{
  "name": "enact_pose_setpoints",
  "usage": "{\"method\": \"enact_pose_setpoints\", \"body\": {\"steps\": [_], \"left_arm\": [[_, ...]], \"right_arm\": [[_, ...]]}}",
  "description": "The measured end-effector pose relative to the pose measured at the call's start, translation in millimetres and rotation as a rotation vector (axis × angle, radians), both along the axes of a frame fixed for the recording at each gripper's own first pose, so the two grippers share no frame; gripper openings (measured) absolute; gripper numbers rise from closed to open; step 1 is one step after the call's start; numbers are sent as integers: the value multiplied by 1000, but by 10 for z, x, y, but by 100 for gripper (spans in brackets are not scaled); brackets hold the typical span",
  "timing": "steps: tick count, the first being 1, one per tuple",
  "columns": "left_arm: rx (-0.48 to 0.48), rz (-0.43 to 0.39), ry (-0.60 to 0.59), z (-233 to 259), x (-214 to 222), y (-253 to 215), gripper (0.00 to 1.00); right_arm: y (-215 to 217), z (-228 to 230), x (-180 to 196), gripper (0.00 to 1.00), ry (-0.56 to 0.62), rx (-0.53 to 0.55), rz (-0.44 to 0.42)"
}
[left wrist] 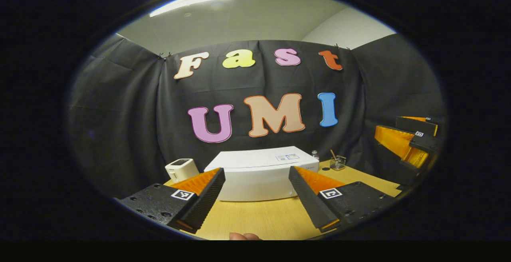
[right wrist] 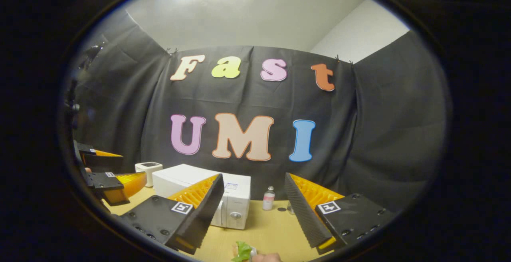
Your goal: Open the microwave oven with the left hand, put the food in, and close the microwave oven.
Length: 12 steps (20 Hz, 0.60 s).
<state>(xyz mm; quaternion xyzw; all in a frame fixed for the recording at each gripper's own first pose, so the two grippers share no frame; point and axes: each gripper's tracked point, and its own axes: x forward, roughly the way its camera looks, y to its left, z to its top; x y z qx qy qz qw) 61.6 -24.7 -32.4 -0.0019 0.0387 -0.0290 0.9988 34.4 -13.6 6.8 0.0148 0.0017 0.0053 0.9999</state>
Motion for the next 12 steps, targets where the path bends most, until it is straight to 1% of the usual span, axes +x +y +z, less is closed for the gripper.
{"method": "enact_pose_setpoints", "body": {"steps": [4, 5, 7, 9, 10, 11, 12], "left_arm": [[-13, -31, 13, -254, 225, -141, 98], [-15, -34, 22, -316, 289, -166, 96], [-25, -44, 24, -405, 410, -242, 86], [-6, -50, 8, -483, 563, -313, 87], [12, -54, 0, -546, 634, -362, 89], [26, -59, -1, -632, 710, -419, 87], [27, -70, 4, -725, 791, -495, 89]], "right_arm": [[-72, 21, -19, 97, -10, -17, -13], [-112, 9, -59, 96, -9, -23, -18], [-169, -10, -87, 96, -6, -34, -29], [-222, -34, -115, 96, 1, -38, -39], [-253, -52, -129, 96, 8, -39, -45], [-285, -59, -157, 96, 12, -37, -50], [-309, -50, -179, 96, 13, -31, -54]]}}
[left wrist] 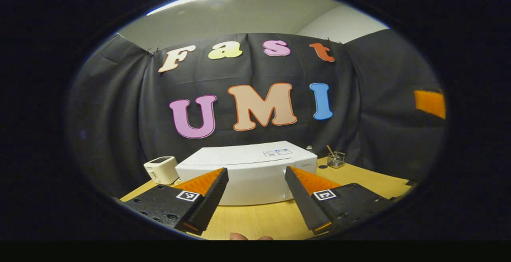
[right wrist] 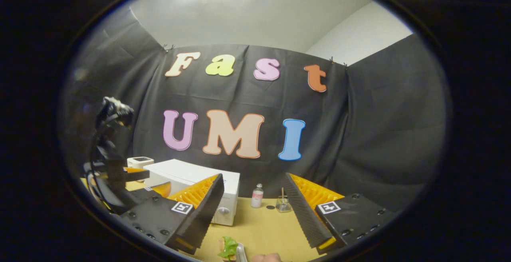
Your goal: Open the microwave oven with the left hand, put the food in, and close the microwave oven.
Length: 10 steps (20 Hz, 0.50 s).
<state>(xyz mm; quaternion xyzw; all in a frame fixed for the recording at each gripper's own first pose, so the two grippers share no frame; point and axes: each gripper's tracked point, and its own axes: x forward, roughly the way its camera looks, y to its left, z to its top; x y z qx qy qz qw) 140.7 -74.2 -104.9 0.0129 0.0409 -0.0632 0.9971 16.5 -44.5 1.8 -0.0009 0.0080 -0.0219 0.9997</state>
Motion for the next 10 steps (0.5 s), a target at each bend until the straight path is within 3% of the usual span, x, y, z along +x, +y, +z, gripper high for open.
{"method": "enact_pose_setpoints", "body": {"steps": [6, 10], "left_arm": [[20, -24, 30, -551, 439, -440, 92], [11, -48, 72, -927, 740, -739, 94]], "right_arm": [[-242, 173, -73, 96, -40, 83, -33], [-459, 233, -158, 97, -60, 11, -53]]}}
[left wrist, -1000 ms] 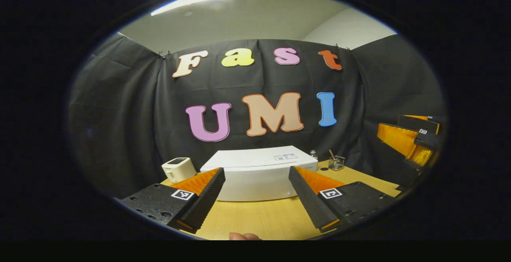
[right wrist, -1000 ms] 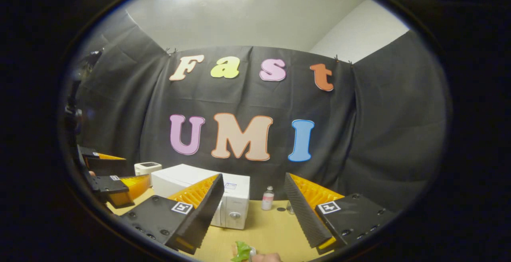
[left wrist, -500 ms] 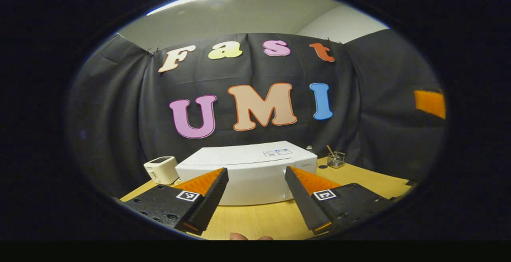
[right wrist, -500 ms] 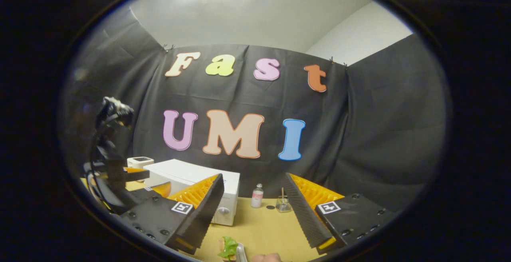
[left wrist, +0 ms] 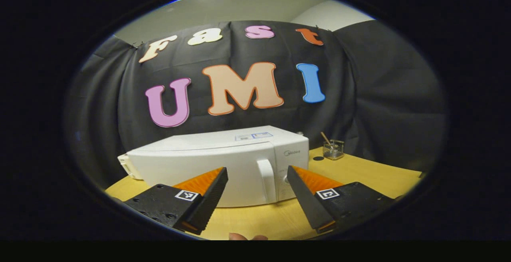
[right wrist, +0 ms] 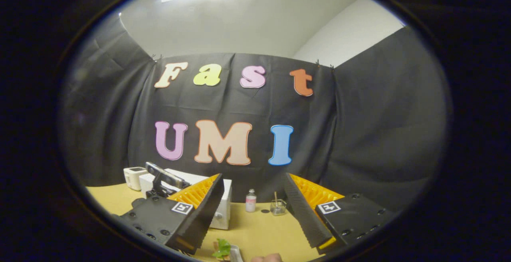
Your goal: Open the microwave oven with the left hand, put the food in, and close the microwave oven.
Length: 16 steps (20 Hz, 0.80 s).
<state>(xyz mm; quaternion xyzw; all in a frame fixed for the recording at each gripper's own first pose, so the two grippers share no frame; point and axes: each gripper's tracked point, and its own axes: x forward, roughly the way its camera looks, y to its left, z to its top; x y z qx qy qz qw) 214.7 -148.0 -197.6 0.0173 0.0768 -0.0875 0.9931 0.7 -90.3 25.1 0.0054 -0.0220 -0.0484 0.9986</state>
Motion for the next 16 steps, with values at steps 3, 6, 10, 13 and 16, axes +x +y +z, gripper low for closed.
{"method": "enact_pose_setpoints", "body": {"steps": [3, 6, 10, 13, 16], "left_arm": [[-5, 10, 28, -220, 172, -119, 92], [1, 23, 41, -367, 290, -160, 92], [-7, 51, 64, -527, 399, -107, 92], [-8, 47, 56, -540, 447, -83, 65], [-35, 17, 74, -608, 481, -173, 52]], "right_arm": [[-144, 23, -94, 97, 2, 14, -20], [-288, -50, -207, 96, 16, 4, -40], [-363, -135, -298, 96, 42, -20, -46], [-346, -218, -302, 97, 55, -21, -33], [-284, -194, -314, 97, 50, -46, -15]]}}
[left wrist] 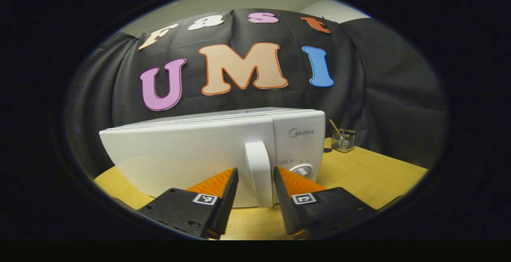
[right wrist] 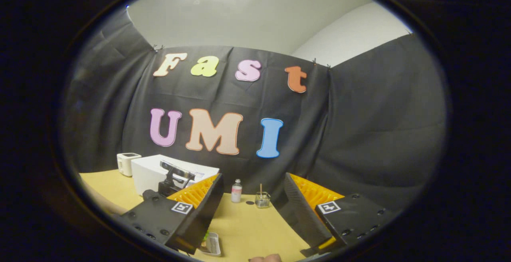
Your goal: Open the microwave oven with the left hand, put the food in, and close the microwave oven.
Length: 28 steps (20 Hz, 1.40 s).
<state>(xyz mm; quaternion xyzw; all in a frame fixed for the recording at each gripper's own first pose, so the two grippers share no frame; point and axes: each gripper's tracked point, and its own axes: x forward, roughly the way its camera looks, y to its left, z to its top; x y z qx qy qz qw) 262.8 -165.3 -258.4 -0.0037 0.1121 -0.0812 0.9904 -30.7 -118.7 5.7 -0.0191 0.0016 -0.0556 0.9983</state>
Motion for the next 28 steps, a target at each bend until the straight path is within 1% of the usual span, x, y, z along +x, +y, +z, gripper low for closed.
{"method": "enact_pose_setpoints", "body": {"steps": [1, 3, 4, 5, 6, 7, 9, 10, 11, 13, 14, 15, 16, 17, 18, 19, 20, 21, 22, 24, 25, 26, 28], "left_arm": [[-11, 1, 22, -45, 11, -3, 37], [-19, 9, 24, -67, -4, -6, 29], [-20, 9, 28, -71, -1, -15, 27], [-25, 11, 30, -65, -6, -11, 20], [-31, 11, 25, -43, -1, -12, 18], [-29, 12, 26, -58, 9, -30, 11], [-17, 15, 30, -66, -9, -19, 2], [-20, 13, 26, -47, -2, -20, 0], [-11, 7, 30, -60, -4, -26, 2], [-4, -2, 50, -46, -49, -10, 1], [-41, 19, 103, -154, -187, 11, 1], [-73, 29, 81, -86, -354, 56, 1], [-59, 26, 26, 64, -479, 73, 2], [-24, 20, 48, 3, -620, 106, 0], [-22, 12, 36, 23, -738, 154, 1], [-47, 7, 53, 5, -847, 218, 2], [-74, 6, 82, -3, -987, 279, 0], [-95, 2, 86, 10, -1082, 319, 1], [-94, -9, 111, -15, -1202, 359, 0], [-75, -26, 117, 29, -1398, 478, 2], [-75, -25, 133, 17, -1503, 565, 1], [-80, -24, 136, 40, -1586, 647, 2], [-74, -27, 156, 25, -1763, 773, 1]], "right_arm": [[23, 1, -8, 97, -4, -6, 5], [41, -41, 3, 97, 5, -13, 9], [59, -47, -1, 97, 8, -12, 14], [58, -44, -3, 97, 8, -13, 15], [56, -36, -5, 96, 8, -15, 15], [60, -36, -1, 97, 9, -16, 16], [70, -43, -6, 96, 10, -13, 20], [77, -44, 1, 97, 10, -11, 23], [87, -45, 0, 96, 9, -9, 26], [106, -50, 20, 96, 5, -13, 32], [113, -66, 37, 96, 8, -18, 33], [118, -109, 44, 96, 14, -20, 36], [136, -123, 69, 97, 15, -14, 39], [164, -141, 89, 97, 18, -2, 47], [206, -173, 113, 97, 23, 9, 59], [242, -215, 154, 97, 26, 18, 69], [284, -268, 196, 97, 33, 18, 80], [316, -353, 233, 97, 44, 11, 90], [381, -429, 264, 97, 56, 4, 107], [524, -495, 285, 97, 58, 5, 142], [600, -551, 295, 97, 62, 5, 160], [664, -631, 312, 97, 72, 8, 172], [800, -804, 319, 97, 94, 33, 193]]}}
